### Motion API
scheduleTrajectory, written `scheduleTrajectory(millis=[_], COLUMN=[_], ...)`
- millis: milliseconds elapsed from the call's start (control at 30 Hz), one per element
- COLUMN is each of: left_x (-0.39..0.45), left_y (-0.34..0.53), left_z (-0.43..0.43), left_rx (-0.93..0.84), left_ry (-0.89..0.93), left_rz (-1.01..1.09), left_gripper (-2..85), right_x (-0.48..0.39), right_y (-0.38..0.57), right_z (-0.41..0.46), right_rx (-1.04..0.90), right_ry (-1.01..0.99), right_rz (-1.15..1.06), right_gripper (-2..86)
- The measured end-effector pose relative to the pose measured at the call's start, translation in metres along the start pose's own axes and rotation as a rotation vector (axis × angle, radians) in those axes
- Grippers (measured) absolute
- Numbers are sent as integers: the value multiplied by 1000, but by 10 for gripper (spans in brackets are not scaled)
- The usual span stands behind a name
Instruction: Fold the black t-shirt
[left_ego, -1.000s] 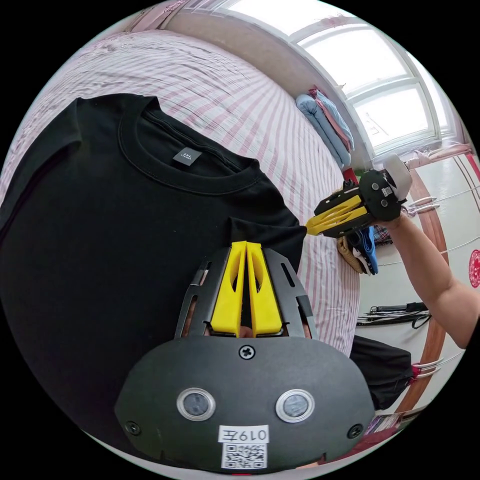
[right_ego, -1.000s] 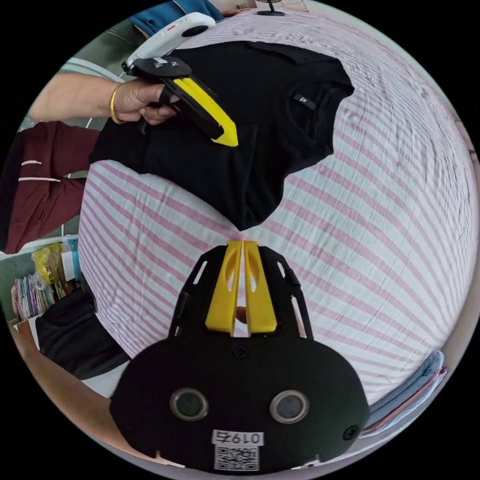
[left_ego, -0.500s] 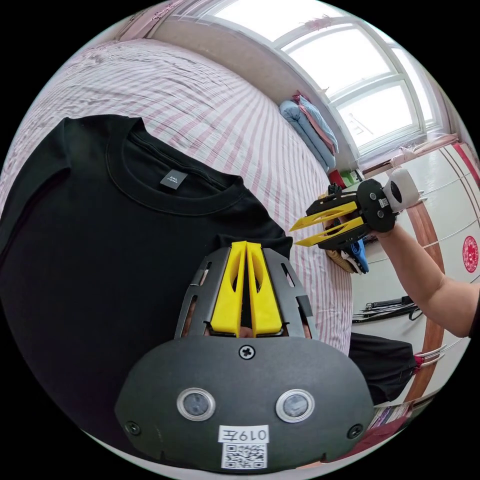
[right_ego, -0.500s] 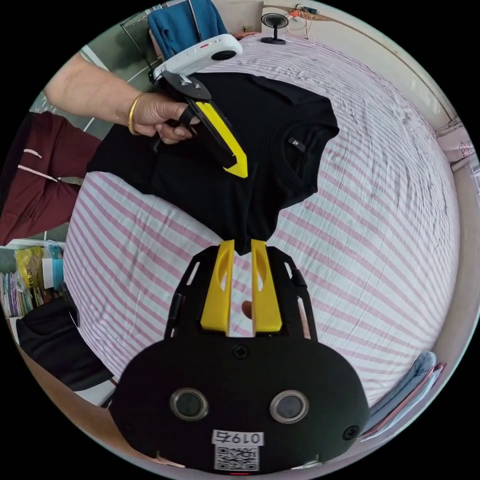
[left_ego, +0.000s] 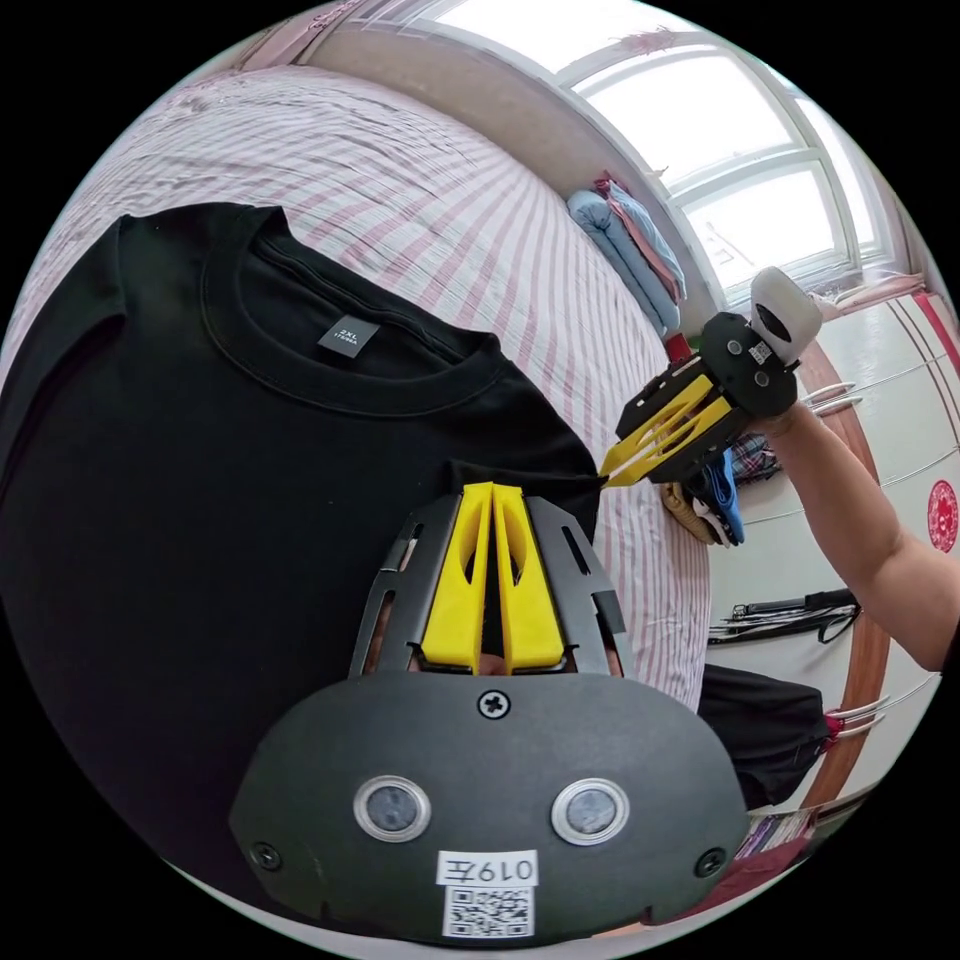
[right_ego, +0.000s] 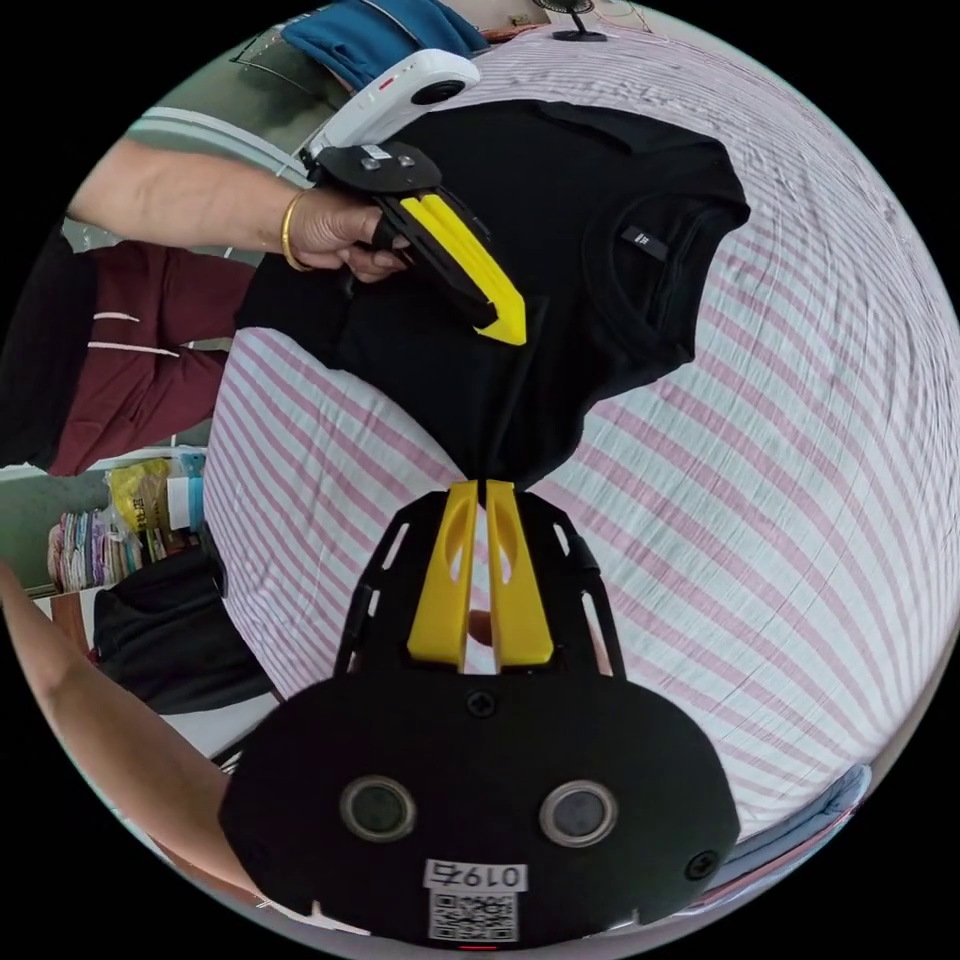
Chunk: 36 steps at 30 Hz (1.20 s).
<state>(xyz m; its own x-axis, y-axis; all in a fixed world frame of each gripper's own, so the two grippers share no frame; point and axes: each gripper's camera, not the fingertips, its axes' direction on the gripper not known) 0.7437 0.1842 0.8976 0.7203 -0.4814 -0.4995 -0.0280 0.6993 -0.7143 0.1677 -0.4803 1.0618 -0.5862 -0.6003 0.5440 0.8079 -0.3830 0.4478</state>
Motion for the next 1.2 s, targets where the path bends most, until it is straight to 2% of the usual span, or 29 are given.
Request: scheduleTrajectory(millis=[167,233,333,500,767,967,1200], left_x=[4,6,5,6,7,11,11], left_y=[4,6,8,13,25,36,51], left_z=[-1,-2,-4,-9,-18,-25,-48], left_rx=[7,8,8,14,24,30,74], left_ry=[-26,-37,-17,7,-8,-25,25], left_rz=[-32,-45,-74,-76,-86,-68,-48], left_gripper=[7,7,7,7,7,8,8], right_x=[43,64,73,70,72,62,5], right_y=[-4,0,10,22,27,44,48], right_z=[4,13,14,8,28,40,37], right_rx=[-41,-25,59,139,109,186,352], right_ry=[-96,-193,-237,-199,-159,-171,50], right_rz=[105,177,204,207,268,378,460], right_gripper=[-5,-2,1,1,-7,-7,-7])
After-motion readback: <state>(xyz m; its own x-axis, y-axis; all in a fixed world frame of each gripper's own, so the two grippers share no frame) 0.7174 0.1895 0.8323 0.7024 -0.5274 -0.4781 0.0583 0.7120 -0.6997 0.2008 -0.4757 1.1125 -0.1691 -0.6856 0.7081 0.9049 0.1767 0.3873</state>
